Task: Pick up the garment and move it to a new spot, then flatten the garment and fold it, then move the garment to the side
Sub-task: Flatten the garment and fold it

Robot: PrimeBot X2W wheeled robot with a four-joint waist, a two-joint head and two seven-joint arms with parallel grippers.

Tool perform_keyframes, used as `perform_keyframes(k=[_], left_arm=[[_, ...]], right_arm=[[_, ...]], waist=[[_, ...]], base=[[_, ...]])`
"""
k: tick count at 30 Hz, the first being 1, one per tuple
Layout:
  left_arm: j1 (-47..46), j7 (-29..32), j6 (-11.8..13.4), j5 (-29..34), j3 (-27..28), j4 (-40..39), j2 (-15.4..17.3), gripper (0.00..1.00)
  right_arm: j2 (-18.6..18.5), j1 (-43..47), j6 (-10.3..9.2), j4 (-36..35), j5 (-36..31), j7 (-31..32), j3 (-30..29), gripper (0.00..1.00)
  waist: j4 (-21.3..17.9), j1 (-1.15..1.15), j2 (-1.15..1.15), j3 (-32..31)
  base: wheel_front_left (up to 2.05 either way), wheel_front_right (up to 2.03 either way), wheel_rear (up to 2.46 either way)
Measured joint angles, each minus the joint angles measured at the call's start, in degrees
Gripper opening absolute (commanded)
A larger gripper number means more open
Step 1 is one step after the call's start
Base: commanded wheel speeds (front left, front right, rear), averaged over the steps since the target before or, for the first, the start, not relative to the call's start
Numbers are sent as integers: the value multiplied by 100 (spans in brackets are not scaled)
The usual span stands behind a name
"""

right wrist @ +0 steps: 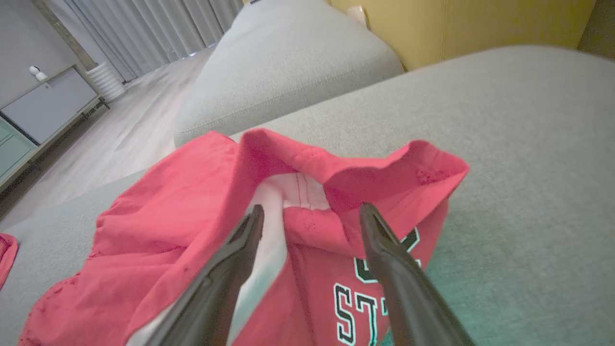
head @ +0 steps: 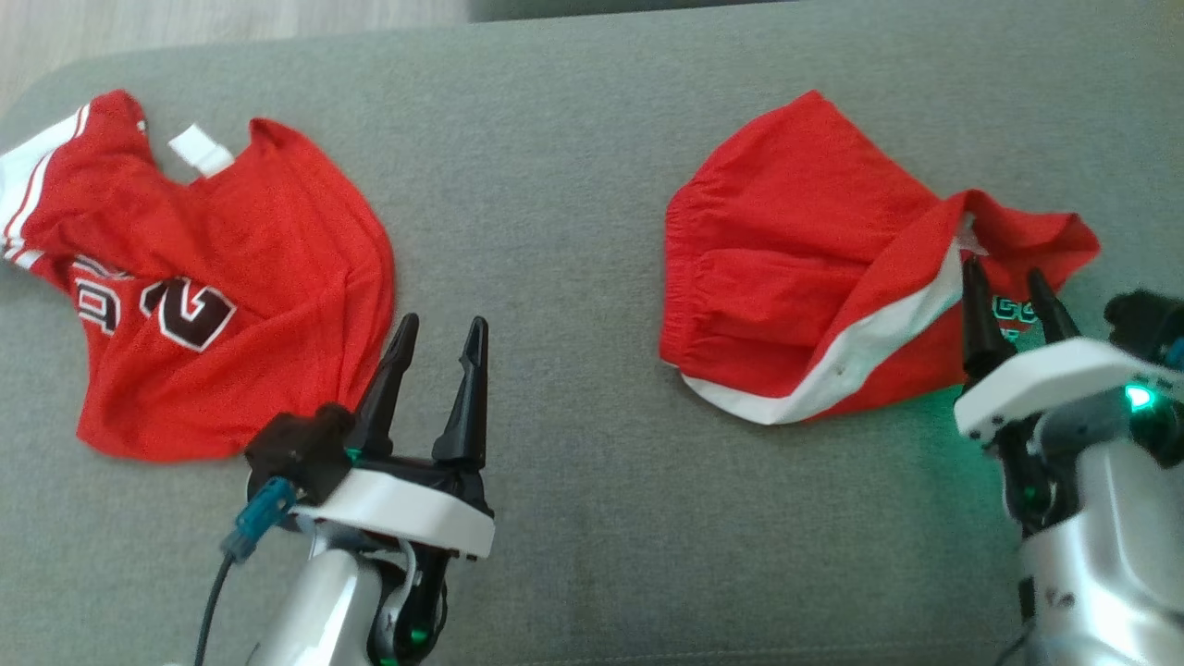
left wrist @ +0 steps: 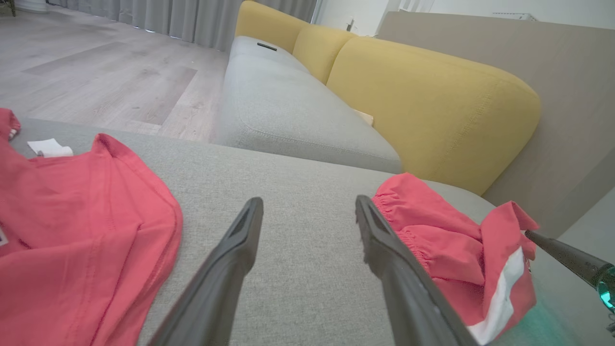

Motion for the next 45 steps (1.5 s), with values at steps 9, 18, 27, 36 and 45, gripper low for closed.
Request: perform_keyframes(k=[9, 18, 27, 36, 45], left_arm=[[-139, 0, 0, -5, -62, -1, 0, 100], [-140, 0, 2, -5, -86, 2, -1, 100], [-159, 0, 9, -5, -110, 7, -1, 100], [-168, 0, 9, -5, -92, 22, -1, 100], [-153, 0, 24, -5, 4, 29, -1, 100]], right_arm=[[-19, -706, 0, 747, 245, 633, -326, 100], [-187, -960, 0, 1131, 385, 689, -276, 100], [-277, -1022, 0, 1181, 929, 702, 335, 100], [-549, -777, 0, 748, 1324, 438, 871, 0], [-657, -57, 0, 219, 1214, 231, 849, 0]], waist=[[237, 0, 0, 199], [271, 0, 0, 294], [177, 0, 0, 291], [52, 0, 0, 230], [-122, 0, 0, 44]], base=[[0, 0, 0], [0, 0, 0], [0, 0, 0], [0, 0, 0], [0, 0, 0]])
